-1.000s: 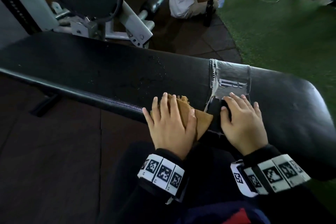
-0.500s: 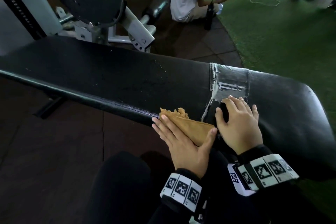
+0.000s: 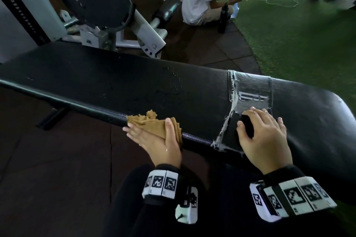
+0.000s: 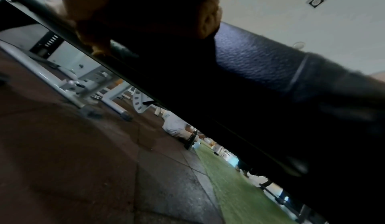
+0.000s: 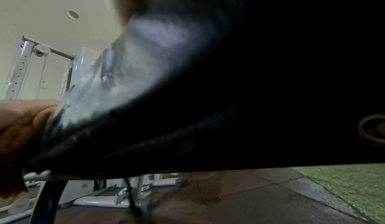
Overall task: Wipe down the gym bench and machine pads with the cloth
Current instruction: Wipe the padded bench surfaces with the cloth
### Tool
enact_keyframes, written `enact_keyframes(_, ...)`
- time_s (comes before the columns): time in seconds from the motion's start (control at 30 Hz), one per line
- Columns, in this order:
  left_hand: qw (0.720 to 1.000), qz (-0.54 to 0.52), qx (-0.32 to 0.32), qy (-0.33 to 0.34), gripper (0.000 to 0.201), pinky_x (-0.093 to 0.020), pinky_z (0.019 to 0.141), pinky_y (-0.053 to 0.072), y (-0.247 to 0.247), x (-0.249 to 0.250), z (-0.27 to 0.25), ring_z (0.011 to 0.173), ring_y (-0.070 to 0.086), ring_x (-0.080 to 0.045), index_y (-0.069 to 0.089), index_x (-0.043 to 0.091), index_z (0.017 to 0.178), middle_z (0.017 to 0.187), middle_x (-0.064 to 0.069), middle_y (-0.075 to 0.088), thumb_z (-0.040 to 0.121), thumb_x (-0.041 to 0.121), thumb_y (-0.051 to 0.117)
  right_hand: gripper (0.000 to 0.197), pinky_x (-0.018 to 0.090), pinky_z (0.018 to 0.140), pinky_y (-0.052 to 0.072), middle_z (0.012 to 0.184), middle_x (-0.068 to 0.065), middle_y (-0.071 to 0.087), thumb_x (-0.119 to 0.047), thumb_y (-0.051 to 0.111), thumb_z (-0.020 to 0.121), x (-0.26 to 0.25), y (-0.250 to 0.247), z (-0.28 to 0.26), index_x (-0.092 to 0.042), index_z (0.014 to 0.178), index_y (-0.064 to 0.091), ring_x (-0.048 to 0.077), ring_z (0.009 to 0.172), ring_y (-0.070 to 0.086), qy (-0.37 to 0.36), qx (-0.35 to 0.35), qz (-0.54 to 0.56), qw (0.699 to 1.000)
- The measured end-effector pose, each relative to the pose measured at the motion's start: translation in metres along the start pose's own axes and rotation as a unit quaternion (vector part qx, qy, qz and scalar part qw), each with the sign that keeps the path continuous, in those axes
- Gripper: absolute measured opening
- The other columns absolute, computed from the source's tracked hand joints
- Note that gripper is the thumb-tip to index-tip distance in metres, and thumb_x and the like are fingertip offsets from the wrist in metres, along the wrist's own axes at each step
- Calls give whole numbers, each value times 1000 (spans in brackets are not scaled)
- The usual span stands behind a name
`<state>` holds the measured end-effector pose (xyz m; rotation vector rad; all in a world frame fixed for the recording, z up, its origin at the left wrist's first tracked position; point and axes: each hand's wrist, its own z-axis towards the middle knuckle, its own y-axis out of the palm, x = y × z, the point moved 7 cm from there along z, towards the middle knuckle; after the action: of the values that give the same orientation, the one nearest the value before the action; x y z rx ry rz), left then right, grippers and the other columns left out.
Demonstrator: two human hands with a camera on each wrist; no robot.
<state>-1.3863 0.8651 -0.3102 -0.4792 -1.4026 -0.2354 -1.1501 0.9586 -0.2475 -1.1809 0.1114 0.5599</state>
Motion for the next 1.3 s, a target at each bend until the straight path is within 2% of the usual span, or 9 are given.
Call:
enact_keyframes(0.2, 998, 38, 9, 41, 99, -31, 110, -9, -10, 8, 20, 145, -16, -23, -6, 9, 151, 158, -7, -19, 82, 52, 51, 31, 55, 111, 23, 127, 7, 59, -25, 59, 87, -2, -4, 0, -11, 114, 63, 28, 128, 46, 3, 3, 6, 1000)
enact_keyframes(0.33, 983, 180, 21, 15, 82, -51, 116, 1, -49, 10, 93, 146, -8, -29, 7, 12, 152, 160, -5, -7, 92, 44, 52, 30, 55, 111, 24, 127, 6, 59, -25, 60, 86, -3, -4, -1, -11, 113, 63, 28, 128, 46, 4, 3, 8, 1000)
enact_keyframes(0.43, 932, 358, -43, 20, 73, -54, 117, 0, -60, 16, 137, 145, -7, -35, 16, 14, 152, 160, -1, 5, 94, 52, 40, 29, 56, 110, 25, 126, 7, 59, -25, 61, 86, -3, -4, 0, -11, 112, 63, 28, 127, 47, 1, 7, 6, 1000)
enact_keyframes(0.53, 850, 508, -128, 62, 71, -54, 116, -5, -45, 26, 157, 146, -6, -28, 18, 16, 151, 160, -1, 9, 94, 58, 23, 31, 56, 110, 25, 125, 7, 59, -26, 60, 86, -3, -3, 0, -10, 112, 63, 28, 126, 48, -1, 13, 0, 1000)
enact_keyframes(0.6, 810, 550, -178, 102, 70, -53, 116, -4, -21, 37, 156, 147, 0, -22, 16, 18, 152, 160, 1, 10, 94, 58, 19, 32, 56, 109, 26, 125, 7, 60, -26, 61, 85, -3, -3, 0, -11, 113, 63, 28, 126, 48, -1, 13, -2, 1000)
enact_keyframes(0.73, 783, 524, -253, 220, 65, -49, 116, -4, 41, 59, 108, 146, 9, -16, 24, 22, 150, 158, 4, 20, 95, 56, 28, 31, 55, 110, 26, 125, 6, 60, -26, 61, 85, -2, -2, 0, -12, 112, 63, 28, 125, 48, 0, 17, -1, 1000)
enact_keyframes(0.9, 775, 441, -295, 344, 64, -37, 115, -11, 47, 62, 39, 145, 11, -9, 30, 28, 148, 154, 13, 28, 92, 59, 25, 30, 55, 110, 26, 125, 5, 60, -28, 60, 85, 0, -2, 0, -13, 111, 63, 27, 125, 48, 2, 15, 2, 1000)
enact_keyframes(1.03, 770, 419, -292, 381, 68, -34, 117, -1, 0, 53, 44, 143, 19, -6, 38, 31, 144, 149, 17, 36, 86, 62, 18, 30, 54, 110, 26, 125, 5, 60, -27, 61, 85, 0, -2, 1, -14, 112, 63, 28, 125, 48, 2, 16, 0, 1000)
enact_keyframes(1.3, 836, 484, -204, 162, 59, -45, 118, -2, -43, 30, 158, 146, 6, -15, 27, 22, 149, 158, 6, 20, 96, 49, 31, 29, 56, 108, 28, 124, 7, 60, -26, 61, 84, 0, -2, 1, -12, 110, 63, 29, 123, 50, -4, 21, -6, 1000)
